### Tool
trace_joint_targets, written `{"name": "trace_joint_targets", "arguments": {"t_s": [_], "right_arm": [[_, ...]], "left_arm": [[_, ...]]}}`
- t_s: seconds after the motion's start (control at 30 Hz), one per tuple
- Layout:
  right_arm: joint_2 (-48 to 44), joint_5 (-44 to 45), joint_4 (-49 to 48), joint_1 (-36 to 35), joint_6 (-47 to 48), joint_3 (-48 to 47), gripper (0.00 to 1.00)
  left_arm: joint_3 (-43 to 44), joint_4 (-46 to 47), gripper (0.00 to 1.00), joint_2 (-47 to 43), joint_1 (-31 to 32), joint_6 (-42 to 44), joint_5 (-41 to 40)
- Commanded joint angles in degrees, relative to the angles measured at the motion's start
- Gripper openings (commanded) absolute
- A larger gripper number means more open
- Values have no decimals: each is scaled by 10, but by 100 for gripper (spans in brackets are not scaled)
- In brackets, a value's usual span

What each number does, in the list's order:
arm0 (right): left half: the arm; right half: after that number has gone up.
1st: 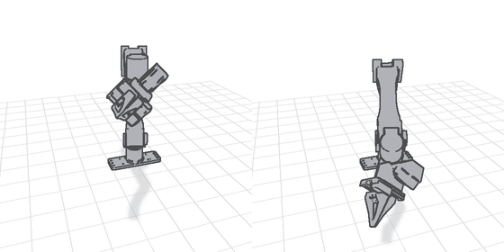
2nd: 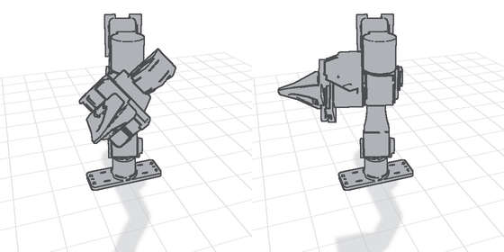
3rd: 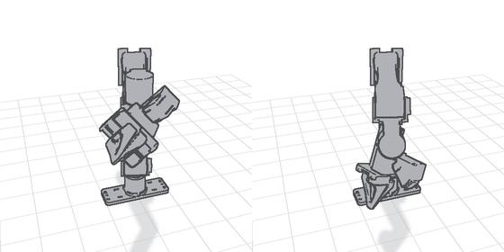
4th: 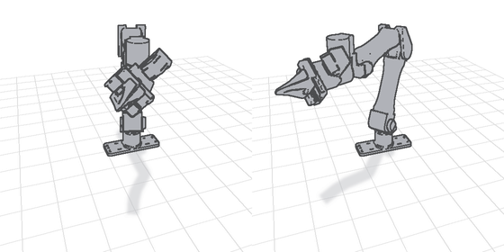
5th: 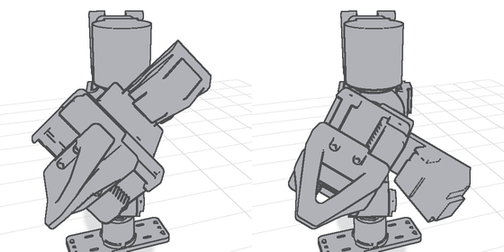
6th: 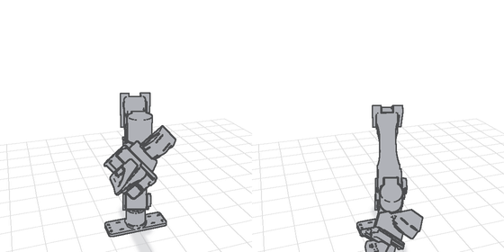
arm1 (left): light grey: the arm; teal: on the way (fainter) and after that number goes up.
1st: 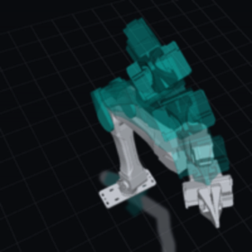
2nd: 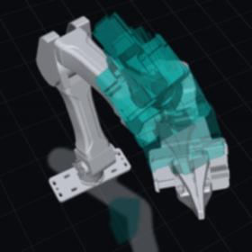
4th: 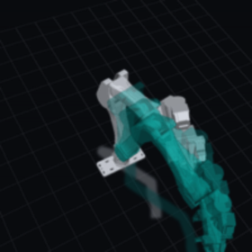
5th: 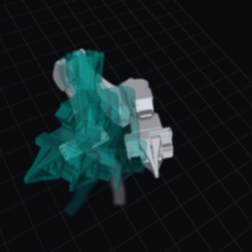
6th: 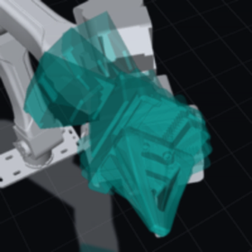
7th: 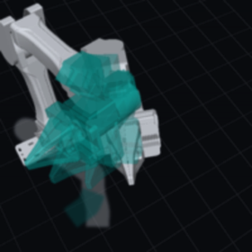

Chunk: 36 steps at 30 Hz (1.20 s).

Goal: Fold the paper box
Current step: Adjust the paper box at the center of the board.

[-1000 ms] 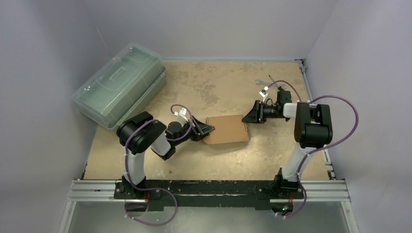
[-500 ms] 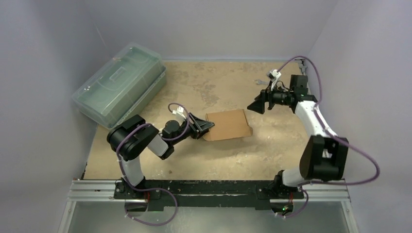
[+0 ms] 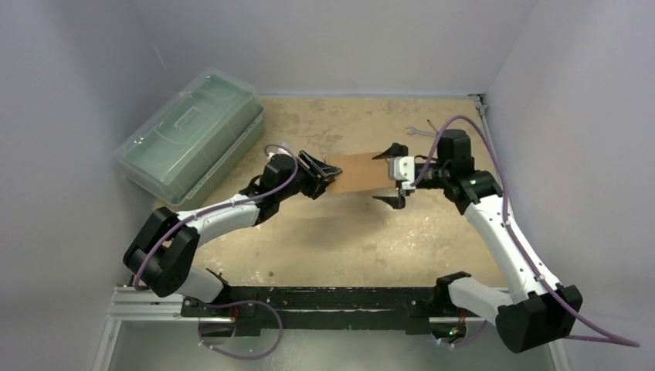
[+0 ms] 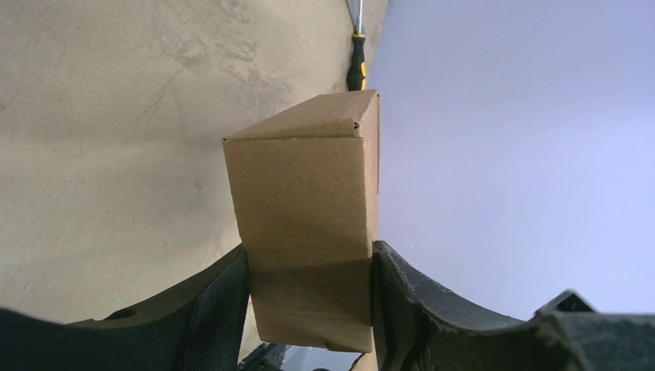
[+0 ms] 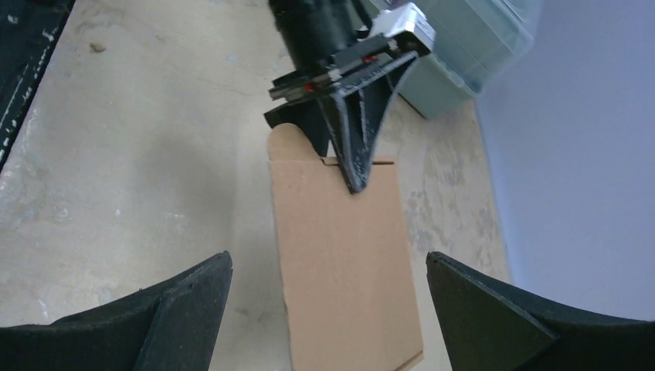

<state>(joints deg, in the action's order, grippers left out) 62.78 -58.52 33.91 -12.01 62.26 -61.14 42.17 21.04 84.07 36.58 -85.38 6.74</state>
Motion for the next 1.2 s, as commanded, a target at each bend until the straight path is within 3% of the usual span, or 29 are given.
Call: {"name": "trace_joint_targets", "arguments": {"t_s": [0.0, 0.2, 0.4, 0.8, 1.03, 1.17], "right_arm": [[-20, 111, -80, -74, 40, 44, 99], [-30, 195, -187, -112, 25, 104, 99], [-29, 297, -325, -174, 43, 225, 99], [-8, 412, -541, -179, 51, 320, 99], [13, 415, -574, -180, 56, 335, 98], [27, 417, -579, -183, 56, 336, 92]], "left_arm": [[23, -128, 38, -9, -10, -72, -12], [24, -101, 38, -4, -12, -122, -3], [24, -72, 36, 6, -12, -151, 10], [1, -39, 36, -4, -12, -166, 19], [-16, -11, 36, -6, -12, -179, 29], [-25, 7, 37, -8, -12, -184, 34]]}}
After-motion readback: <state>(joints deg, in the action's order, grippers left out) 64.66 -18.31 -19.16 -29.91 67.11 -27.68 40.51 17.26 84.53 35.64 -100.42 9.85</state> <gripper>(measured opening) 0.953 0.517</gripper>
